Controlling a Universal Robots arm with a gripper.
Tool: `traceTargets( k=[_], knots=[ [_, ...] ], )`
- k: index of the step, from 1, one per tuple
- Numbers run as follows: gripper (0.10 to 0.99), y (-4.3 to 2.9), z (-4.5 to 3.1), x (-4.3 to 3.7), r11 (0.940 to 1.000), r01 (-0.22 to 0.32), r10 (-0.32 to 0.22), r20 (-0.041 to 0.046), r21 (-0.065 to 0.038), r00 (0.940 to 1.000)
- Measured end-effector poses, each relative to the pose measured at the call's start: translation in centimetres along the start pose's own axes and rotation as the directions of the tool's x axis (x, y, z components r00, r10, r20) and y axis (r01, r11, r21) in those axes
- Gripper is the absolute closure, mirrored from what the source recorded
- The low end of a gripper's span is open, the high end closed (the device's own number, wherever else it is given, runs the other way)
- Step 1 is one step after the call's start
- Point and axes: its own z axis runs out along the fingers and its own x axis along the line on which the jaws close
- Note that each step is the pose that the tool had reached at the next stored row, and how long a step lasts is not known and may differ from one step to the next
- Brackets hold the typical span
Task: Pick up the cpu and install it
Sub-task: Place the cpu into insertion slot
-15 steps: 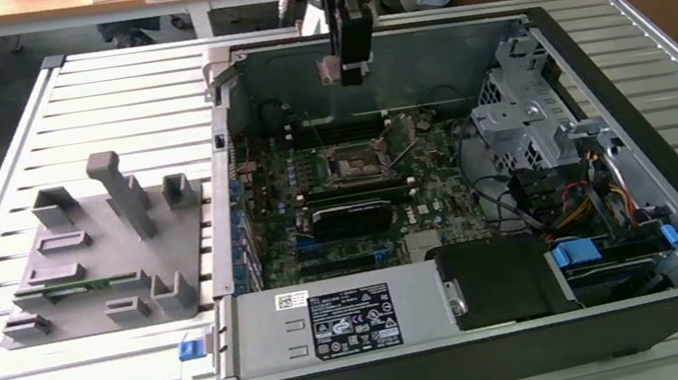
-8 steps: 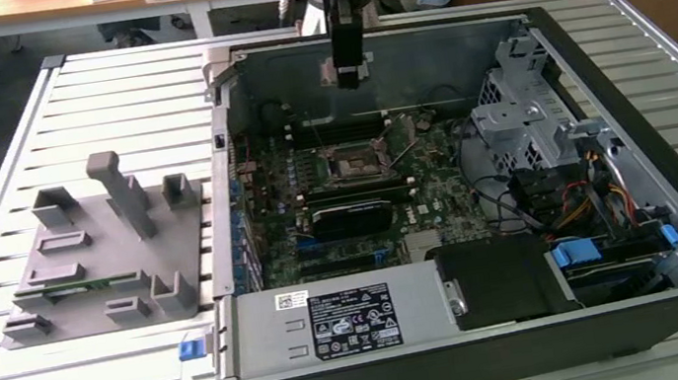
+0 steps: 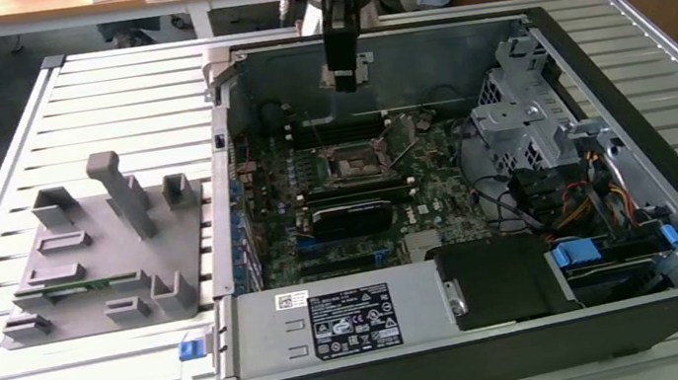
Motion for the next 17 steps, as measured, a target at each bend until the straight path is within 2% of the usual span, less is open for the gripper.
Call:
traceTargets(
  k=[3,7,12,17],
  knots=[
    [0.545,-0.02,0.34,0.04,1.0,-0.007,0.007,0.0002,0.0,1.0],
    [0.545,-0.04,0.74,0.04,0.9983,0.058,-0.058,-0.0023,0.0,0.9983],
    [0.545,-0.03,1.11,0.04,0.9895,0.144,-0.144,-0.0054,0.001,0.9895],
    [0.545,-0.01,1.56,0.09,0.9832,0.183,-0.183,-0.007,0.001,0.9831]
  ],
)
